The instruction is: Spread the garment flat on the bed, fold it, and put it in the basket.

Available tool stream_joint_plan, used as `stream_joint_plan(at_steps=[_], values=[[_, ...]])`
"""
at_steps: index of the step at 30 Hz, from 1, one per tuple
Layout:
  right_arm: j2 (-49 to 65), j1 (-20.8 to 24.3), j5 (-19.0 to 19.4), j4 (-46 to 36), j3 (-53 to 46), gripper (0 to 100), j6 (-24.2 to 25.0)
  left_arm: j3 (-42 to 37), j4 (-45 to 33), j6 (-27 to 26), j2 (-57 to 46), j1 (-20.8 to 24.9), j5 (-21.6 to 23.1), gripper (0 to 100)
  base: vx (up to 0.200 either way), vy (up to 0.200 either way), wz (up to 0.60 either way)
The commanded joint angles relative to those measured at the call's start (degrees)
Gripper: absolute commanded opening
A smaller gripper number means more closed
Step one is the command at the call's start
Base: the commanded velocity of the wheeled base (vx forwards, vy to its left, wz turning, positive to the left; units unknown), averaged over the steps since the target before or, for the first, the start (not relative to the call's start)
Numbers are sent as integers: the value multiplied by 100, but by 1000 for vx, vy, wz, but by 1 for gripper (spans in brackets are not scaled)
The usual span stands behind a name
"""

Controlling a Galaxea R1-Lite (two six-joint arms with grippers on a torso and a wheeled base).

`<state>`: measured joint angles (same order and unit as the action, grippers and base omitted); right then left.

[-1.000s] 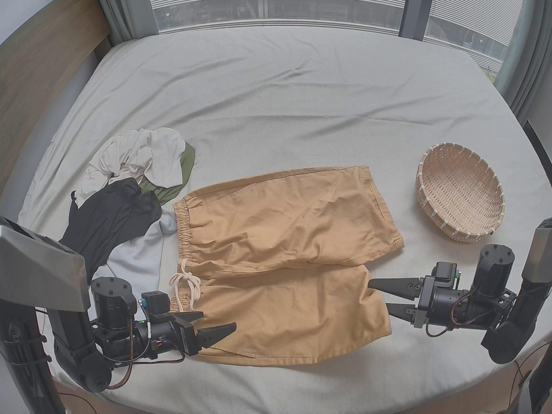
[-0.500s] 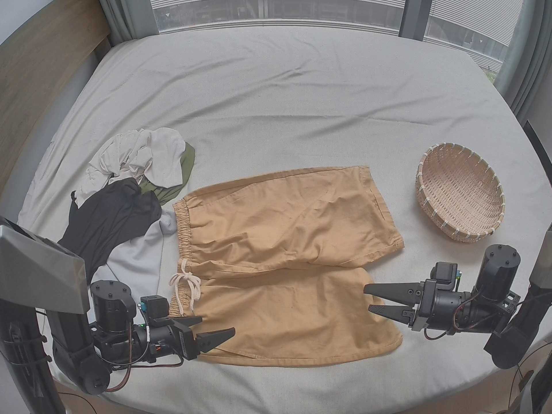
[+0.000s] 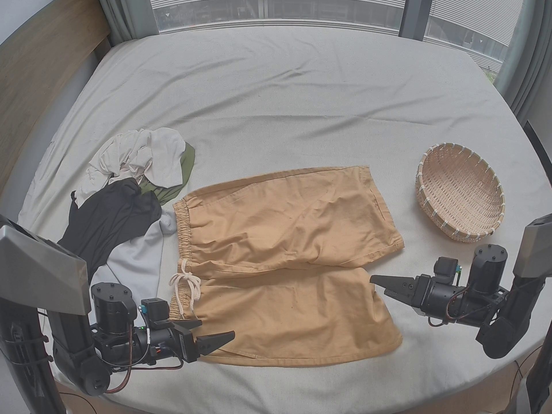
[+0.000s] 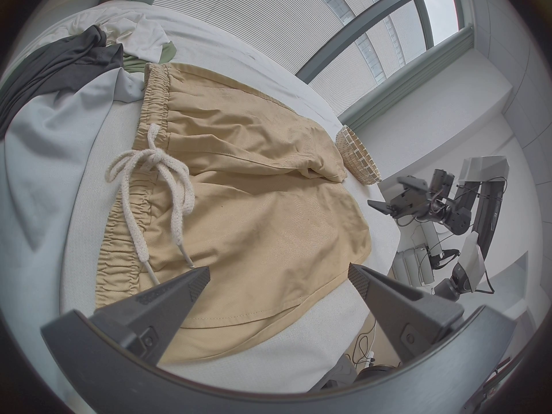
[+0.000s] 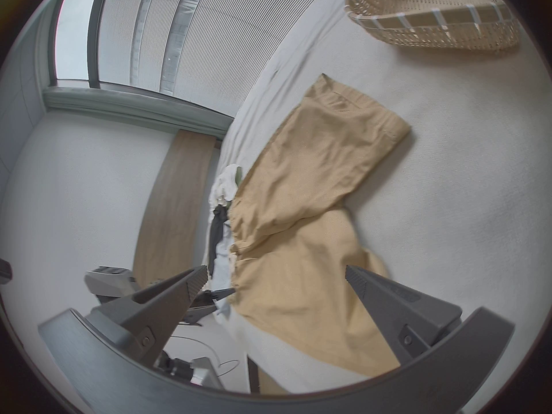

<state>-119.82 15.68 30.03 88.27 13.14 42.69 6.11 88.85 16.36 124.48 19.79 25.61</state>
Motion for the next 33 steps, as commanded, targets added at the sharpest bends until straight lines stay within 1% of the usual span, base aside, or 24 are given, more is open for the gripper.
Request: stream_joint_plan(at_steps=[1, 3, 8, 9, 17, 26, 33], values=[[-991, -293, -339, 6, 312, 100, -507, -4, 1, -1, 24, -1, -4, 100, 0, 0, 0], [-1263, -346, -471, 15, 444, 100, -692, -4, 1, -1, 24, -1, -4, 100, 0, 0, 0], [-1412, -346, -533, 15, 505, 100, -727, -4, 1, -1, 24, -1, -4, 100, 0, 0, 0], [-1412, -346, -533, 6, 505, 0, -727, -4, 1, 8, 24, -1, -4, 100, 0, 0, 0], [-1404, -346, -515, 15, 417, 0, -718, -13, 10, 8, 68, 8, -4, 100, 0, 0, 0], [-1281, -223, -498, 23, 373, 0, -701, -66, 10, 8, 68, 8, -4, 100, 0, 0, 0], [-323, -267, -498, 15, -101, 0, -692, -57, 10, 8, 68, 8, 5, 100, 0, 0, 0]])
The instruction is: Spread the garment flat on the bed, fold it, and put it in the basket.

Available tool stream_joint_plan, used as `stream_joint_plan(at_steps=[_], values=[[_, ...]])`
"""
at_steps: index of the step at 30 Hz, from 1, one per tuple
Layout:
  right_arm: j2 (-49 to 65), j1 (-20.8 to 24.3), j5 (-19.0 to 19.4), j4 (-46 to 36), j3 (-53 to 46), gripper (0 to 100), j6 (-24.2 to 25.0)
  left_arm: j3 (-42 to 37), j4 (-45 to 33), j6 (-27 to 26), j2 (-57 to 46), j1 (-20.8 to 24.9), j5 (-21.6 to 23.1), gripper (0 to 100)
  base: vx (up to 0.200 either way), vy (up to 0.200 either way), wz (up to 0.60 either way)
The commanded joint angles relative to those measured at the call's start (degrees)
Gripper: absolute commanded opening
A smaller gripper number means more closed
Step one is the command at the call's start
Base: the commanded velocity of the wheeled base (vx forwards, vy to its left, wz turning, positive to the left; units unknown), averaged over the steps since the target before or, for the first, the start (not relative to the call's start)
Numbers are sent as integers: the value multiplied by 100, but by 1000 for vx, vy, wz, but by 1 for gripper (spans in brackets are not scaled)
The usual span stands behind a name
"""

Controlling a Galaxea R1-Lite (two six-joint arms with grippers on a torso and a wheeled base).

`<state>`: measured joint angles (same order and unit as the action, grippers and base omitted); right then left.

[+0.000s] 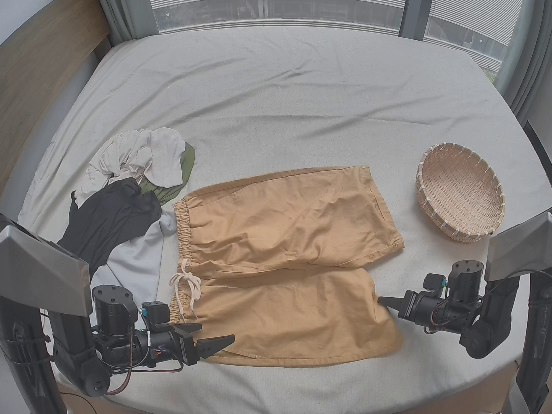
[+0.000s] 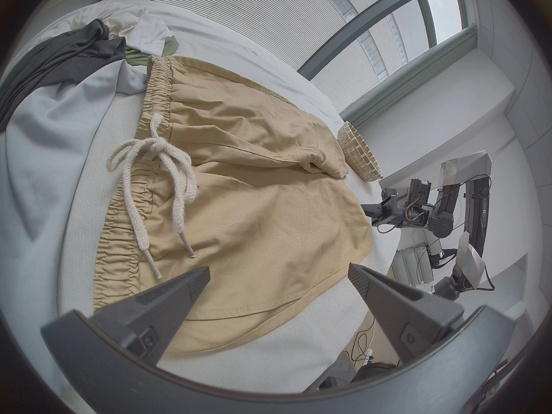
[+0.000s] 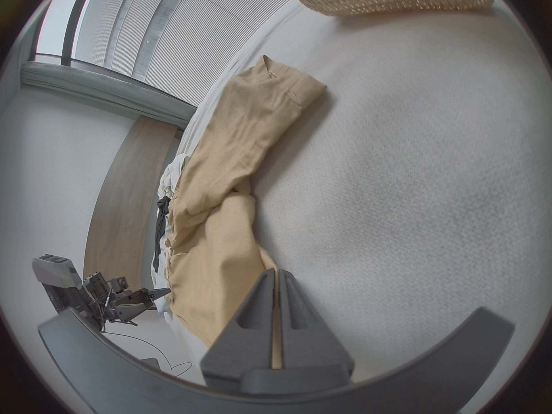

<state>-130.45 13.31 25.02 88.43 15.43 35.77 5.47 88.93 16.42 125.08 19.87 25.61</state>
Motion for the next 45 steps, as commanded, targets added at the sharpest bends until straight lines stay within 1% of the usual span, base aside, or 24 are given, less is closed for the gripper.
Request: stream_joint_plan(at_steps=[1, 5, 12, 14, 15, 18, 22, 24, 30, 33, 38, 39, 44, 45], values=[[890, -30, 12, -1, -410, 0, 9, 6, 1, 1, 26, -1, -4, 100, 0, 0, 0], [1435, -30, 109, -10, -779, 0, 18, -2, 1, 1, 34, 26, -4, 100, 0, 0, 0], [1523, 31, 188, -10, -893, 0, 18, -2, 1, -7, 34, 26, -4, 100, 0, 0, 0], [1523, 137, 188, -10, -867, 0, 18, -11, 1, -7, 34, 26, -4, 100, 0, 0, 0], [1523, 339, 188, -10, -831, 0, 18, -11, 1, -7, 43, 26, -12, 100, 0, 0, 0], [1488, 699, 197, -10, -752, 0, 9, -11, 1, -7, 52, 34, -12, 100, 0, 0, 0], [1127, 1051, 188, -10, -357, 0, 9, 6, 1, -7, 114, 149, -30, 100, 0, 0, 0], [846, 1174, 188, -10, -120, 0, 0, 15, 1, -7, 122, 193, -100, 100, 0, 0, 0], [187, 1437, 241, -10, 338, 0, -8, 50, 1, -7, 193, 228, -127, 100, 0, 0, 0], [37, 1578, 399, -10, 443, 0, -17, 50, 1, -7, 254, 272, -135, 100, 0, 0, 0], [-77, 1657, 425, -10, 496, 0, -35, 68, 1, -7, 298, 281, -135, 100, 0, 0, 0], [-77, 1657, 434, -10, 487, 100, -35, 68, 1, -7, 298, 289, -144, 100, 0, 0, 0], [-59, 1587, 390, -1, 513, 100, -8, 68, 1, -7, 333, 289, -162, 100, 0, 0, 0], [-7, 1490, 390, -1, 469, 100, 0, 68, 1, -7, 333, 298, -197, 100, 0, 0, 0]])
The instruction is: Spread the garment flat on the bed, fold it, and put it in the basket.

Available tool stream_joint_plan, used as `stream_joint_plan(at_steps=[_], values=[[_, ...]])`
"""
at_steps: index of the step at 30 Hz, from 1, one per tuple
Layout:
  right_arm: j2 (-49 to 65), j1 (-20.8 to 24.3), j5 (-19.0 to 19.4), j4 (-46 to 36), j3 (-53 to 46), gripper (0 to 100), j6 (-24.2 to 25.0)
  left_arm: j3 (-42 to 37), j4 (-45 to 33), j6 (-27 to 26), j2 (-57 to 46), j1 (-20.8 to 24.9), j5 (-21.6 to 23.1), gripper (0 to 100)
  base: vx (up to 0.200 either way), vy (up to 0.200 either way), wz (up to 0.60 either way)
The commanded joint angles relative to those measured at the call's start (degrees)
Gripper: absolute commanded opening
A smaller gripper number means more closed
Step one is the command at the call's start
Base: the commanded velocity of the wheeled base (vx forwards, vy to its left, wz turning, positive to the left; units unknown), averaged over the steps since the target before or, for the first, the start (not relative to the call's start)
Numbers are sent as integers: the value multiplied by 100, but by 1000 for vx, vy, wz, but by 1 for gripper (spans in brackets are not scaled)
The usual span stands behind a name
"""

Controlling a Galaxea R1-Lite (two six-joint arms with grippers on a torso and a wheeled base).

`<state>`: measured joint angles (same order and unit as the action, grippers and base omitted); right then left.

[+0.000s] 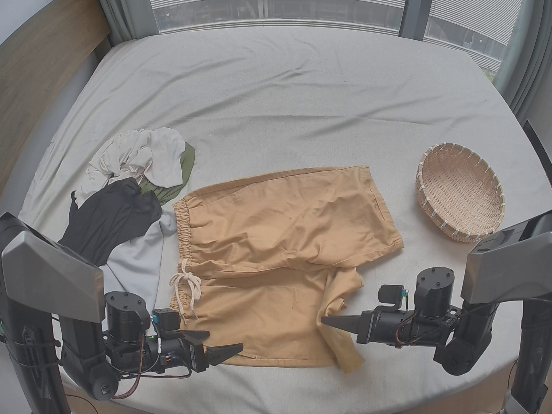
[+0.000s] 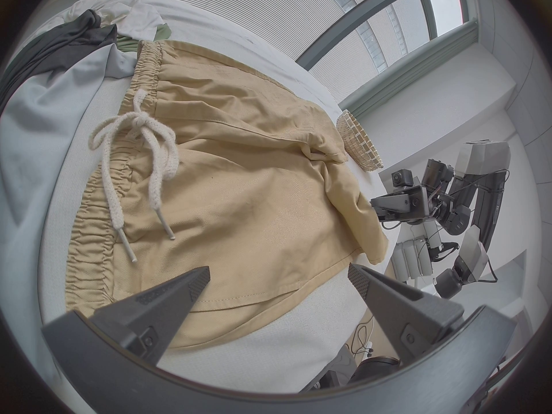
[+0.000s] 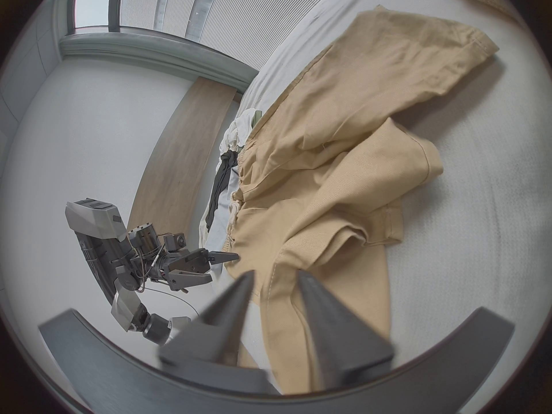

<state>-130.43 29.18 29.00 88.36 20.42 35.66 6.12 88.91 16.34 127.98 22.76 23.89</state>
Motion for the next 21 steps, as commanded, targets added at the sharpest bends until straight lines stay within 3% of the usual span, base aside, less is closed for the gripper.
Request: stream_joint_plan(at_steps=[1, 7, 12, 17, 21], values=[[44, -203, -17, 6, -38, 100, 11, -6, 4, 10, 43, 9, -34, 100, 0, 0, 0], [272, -616, -44, -3, -56, 100, 3, -23, 4, 1, 26, 44, -43, 100, 0, 0, 0], [219, -677, -52, -3, -12, 100, -6, -23, 4, 1, 34, 53, -43, 100, 0, 0, 0], [-325, -712, -430, -3, 507, 100, -50, -23, 4, 10, 34, 53, -51, 100, 0, 0, 0], [-580, -835, -457, -12, 753, 100, -156, -32, 4, 10, 34, 79, -51, 100, 0, 0, 0]])
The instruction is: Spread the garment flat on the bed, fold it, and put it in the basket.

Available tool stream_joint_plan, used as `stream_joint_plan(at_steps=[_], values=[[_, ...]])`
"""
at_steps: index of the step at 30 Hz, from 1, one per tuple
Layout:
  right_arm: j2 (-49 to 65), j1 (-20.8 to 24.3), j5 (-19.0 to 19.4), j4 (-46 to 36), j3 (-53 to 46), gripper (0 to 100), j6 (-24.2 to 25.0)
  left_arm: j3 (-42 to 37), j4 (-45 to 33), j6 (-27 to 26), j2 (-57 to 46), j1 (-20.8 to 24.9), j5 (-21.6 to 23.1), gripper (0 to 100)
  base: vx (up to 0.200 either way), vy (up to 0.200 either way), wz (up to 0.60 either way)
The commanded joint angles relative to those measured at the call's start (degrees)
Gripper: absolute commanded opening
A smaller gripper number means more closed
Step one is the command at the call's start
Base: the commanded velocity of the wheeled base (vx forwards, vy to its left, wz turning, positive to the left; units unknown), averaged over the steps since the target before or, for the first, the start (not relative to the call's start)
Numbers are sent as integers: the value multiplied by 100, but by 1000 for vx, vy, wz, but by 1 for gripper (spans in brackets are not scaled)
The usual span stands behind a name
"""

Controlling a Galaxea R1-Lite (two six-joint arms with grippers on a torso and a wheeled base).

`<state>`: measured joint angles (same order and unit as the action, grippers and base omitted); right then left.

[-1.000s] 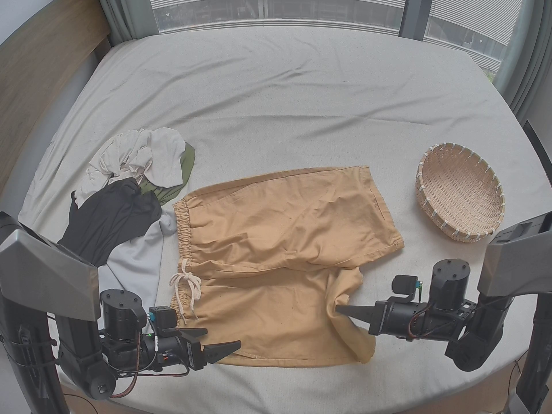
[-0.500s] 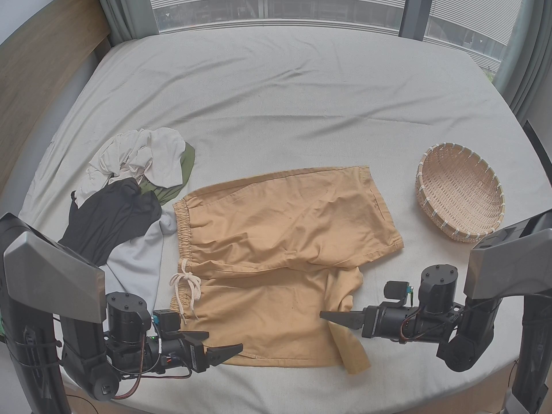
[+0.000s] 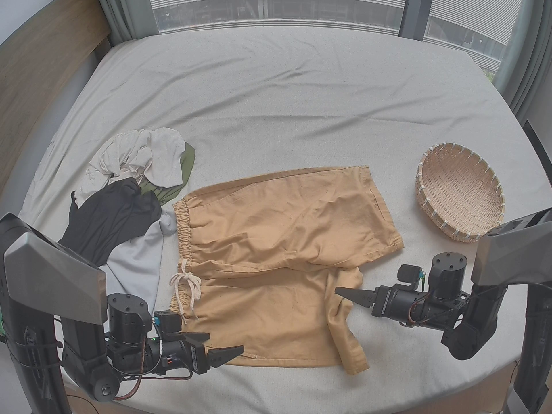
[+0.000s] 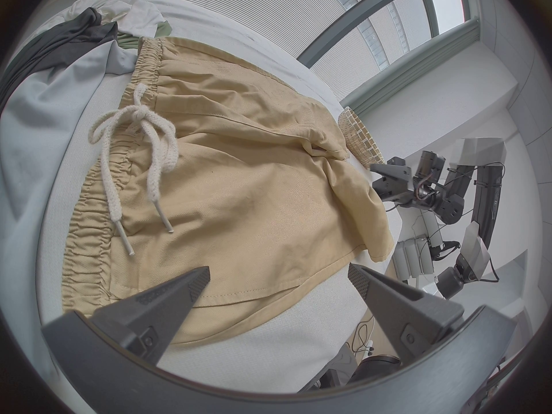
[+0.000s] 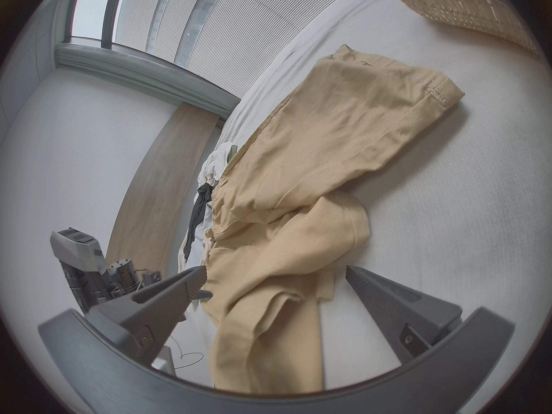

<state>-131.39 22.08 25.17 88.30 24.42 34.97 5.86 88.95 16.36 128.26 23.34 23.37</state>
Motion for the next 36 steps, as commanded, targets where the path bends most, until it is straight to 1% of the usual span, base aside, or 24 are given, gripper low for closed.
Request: stream_joint_plan(at_steps=[1, 6, 9, 12, 15, 20, 22, 25, 27, 29, 30, 36], values=[[-537, -169, -74, -5, 388, 100, -105, -6, 8, 8, 6, 21, 1, 100, 0, 0, 0], [-774, -344, -83, 3, 731, 100, -149, 11, 8, 8, 15, 21, 1, 100, 0, 0, 0], [-888, -344, -92, 12, 1012, 100, -158, 11, 8, 8, 24, 39, 1, 100, 0, 0, 0], [-888, -336, -92, 12, 1030, 100, -158, 11, -1, 8, 24, 39, 1, 100, 0, 0, 0], [-669, -177, -65, 30, 986, 100, -175, 2, 8, 8, 59, 39, 1, 100, 0, 0, 0], [-220, -160, 14, 30, 722, 100, -149, 2, 8, 8, 85, 56, 1, 100, 0, 0, 0], [184, -125, 251, 30, 415, 100, -149, 2, 8, 8, 94, 65, -8, 100, 0, 0, 0], [500, -46, 357, 21, 239, 100, -122, 2, 8, 8, 94, 65, -25, 100, 0, 0, 0], [931, -10, 489, 12, -42, 100, 27, 2, 8, 8, 85, 82, -69, 100, 0, 0, 0], [966, 7, 515, 12, -69, 100, 62, 2, 8, 8, 85, 82, -78, 100, 0, 0, 0], [1247, 113, 699, 12, -245, 100, 378, -6, 8, 8, 77, 118, -78, 100, 0, 0, 0], [1608, 95, 735, 12, -280, 100, 836, -15, 8, 16, 50, 118, -140, 100, 0, 0, 0]])
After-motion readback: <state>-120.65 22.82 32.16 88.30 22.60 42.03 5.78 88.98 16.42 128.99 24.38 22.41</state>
